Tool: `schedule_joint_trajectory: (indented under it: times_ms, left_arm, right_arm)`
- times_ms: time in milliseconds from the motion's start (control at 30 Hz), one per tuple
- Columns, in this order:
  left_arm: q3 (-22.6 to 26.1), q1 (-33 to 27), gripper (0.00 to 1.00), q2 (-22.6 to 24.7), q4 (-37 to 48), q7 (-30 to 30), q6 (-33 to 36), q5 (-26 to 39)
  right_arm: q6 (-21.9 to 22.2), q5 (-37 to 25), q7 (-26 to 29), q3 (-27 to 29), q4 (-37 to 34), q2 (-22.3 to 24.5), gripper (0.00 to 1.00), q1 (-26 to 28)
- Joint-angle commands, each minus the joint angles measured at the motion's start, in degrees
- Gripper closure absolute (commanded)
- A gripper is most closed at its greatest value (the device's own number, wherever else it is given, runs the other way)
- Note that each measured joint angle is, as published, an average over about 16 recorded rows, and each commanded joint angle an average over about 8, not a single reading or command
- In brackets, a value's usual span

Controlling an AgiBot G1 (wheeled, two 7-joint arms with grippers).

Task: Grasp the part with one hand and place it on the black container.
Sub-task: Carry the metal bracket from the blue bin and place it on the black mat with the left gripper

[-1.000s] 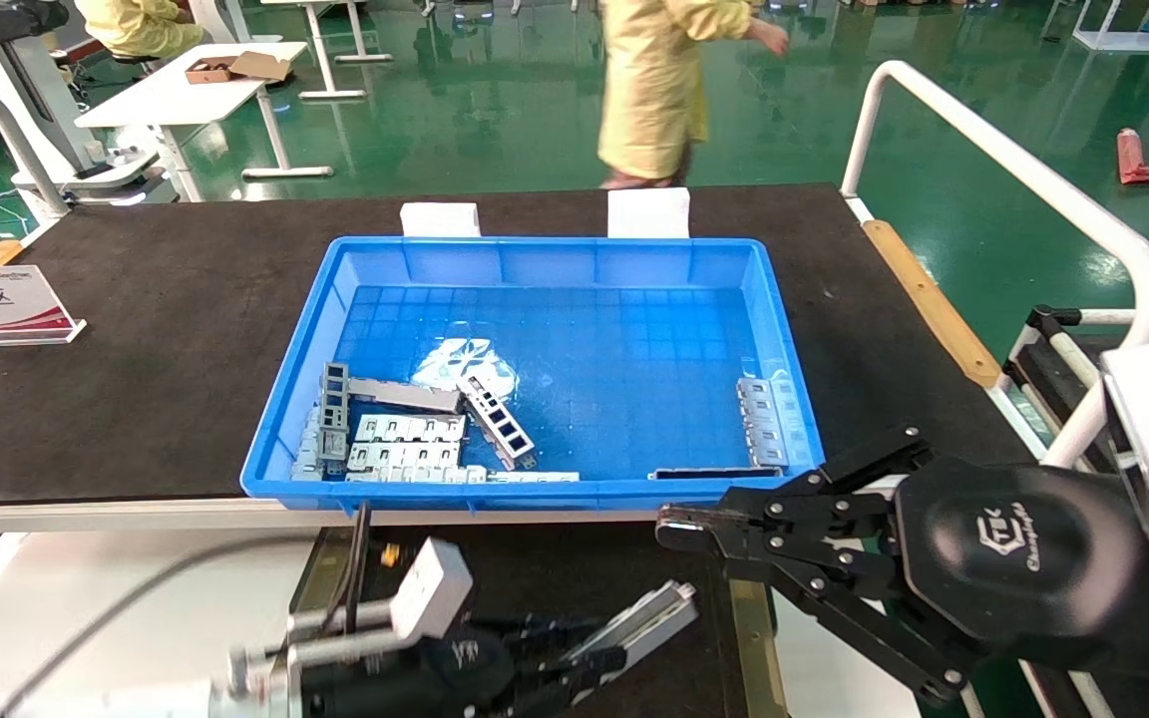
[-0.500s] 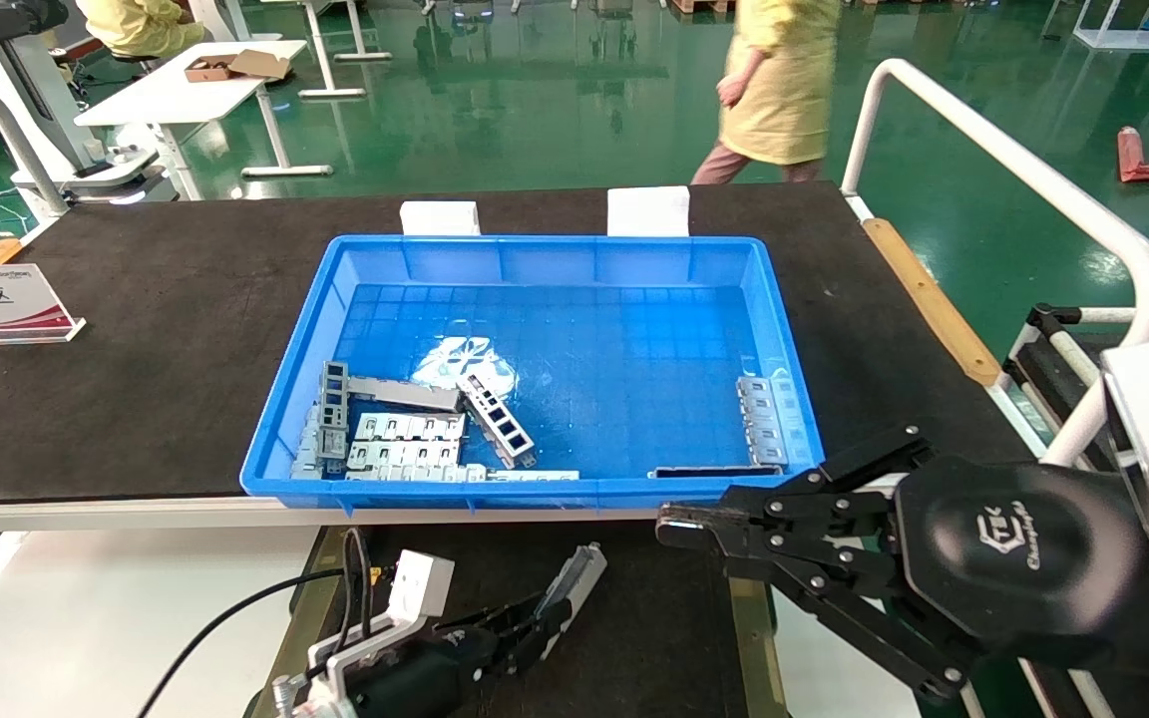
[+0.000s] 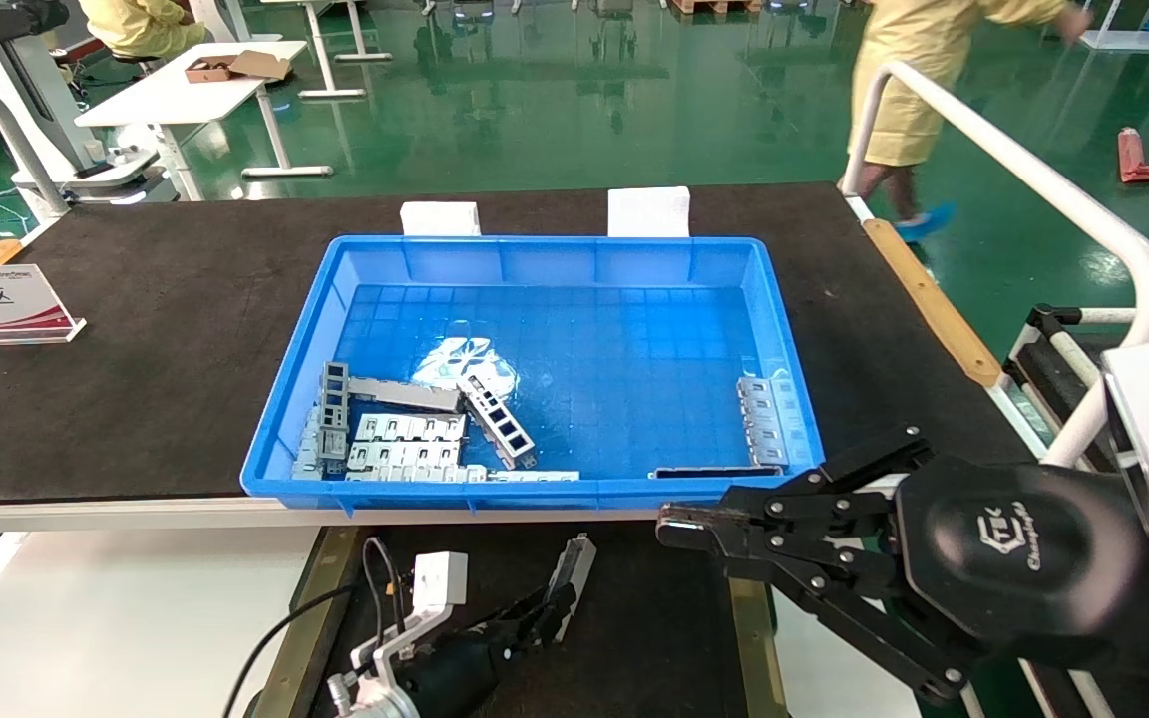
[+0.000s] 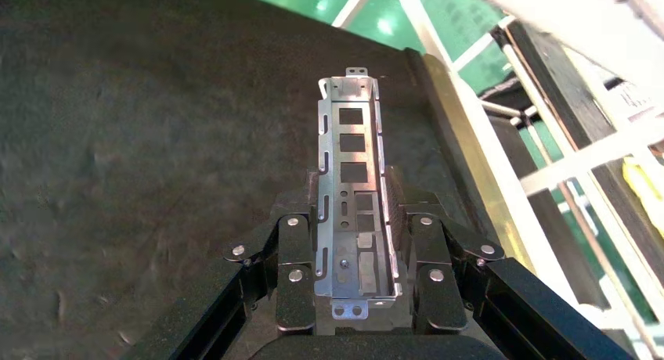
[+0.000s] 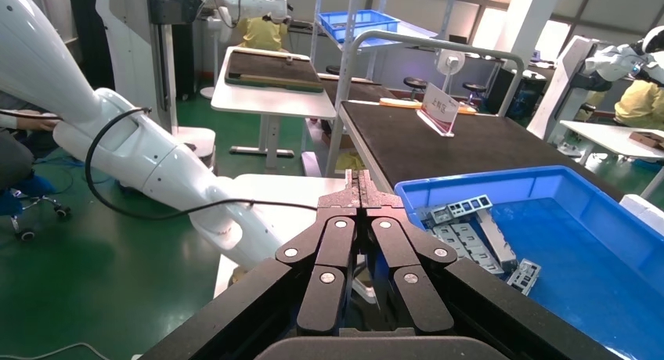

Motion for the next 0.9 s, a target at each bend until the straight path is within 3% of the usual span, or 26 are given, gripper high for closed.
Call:
schedule_joint_trajectory:
  times_ms: [33, 400, 467, 500, 700, 733, 767, 900]
  left_arm:
    - [0.19, 0.08, 1.00, 0.94, 0.51, -0.87, -1.55, -0.31]
    - [0.24, -1.35, 1.00, 5.27, 5.85, -2.41, -5.11, -1.14]
    - [0.06, -1.40, 0.97, 5.68, 6.31, -2.40, -5.37, -1.25]
    - [-0.03, -1.39, 0.88, 5.85, 6.49, -2.38, -5.48, -1.29]
    - [-0.53, -1.03, 0.13, 6.26, 6.84, -2.17, -5.83, -1.52]
    - [-0.60, -0.94, 0.04, 6.27, 6.79, -2.13, -5.87, -1.54]
    - [-0.67, -0.85, 0.00, 6.26, 6.73, -2.09, -5.91, -1.57]
    - [-0.89, -0.50, 0.00, 6.18, 6.26, -1.92, -6.08, -1.62]
  right_arm:
    - [0.00, 0.00, 0.00, 0.00, 0.00, 0.00, 1.00, 0.00]
    - [0.01, 0.01, -0.01, -0.01, 0.00, 0.01, 1.00, 0.00]
    - [0.01, 0.01, -0.01, -0.02, 0.00, 0.01, 0.94, 0.00]
    - [0.01, 0.01, -0.01, -0.02, 0.00, 0.01, 0.81, 0.00]
    - [0.01, 0.02, -0.01, -0.02, 0.00, 0.01, 0.07, 0.01]
    - [0.01, 0.02, -0.01, -0.03, 0.00, 0.01, 0.00, 0.01]
    - [0.01, 0.02, -0.01, -0.03, 0.00, 0.01, 0.00, 0.01]
    - [0.01, 0.02, -0.02, -0.03, 0.00, 0.01, 0.00, 0.01]
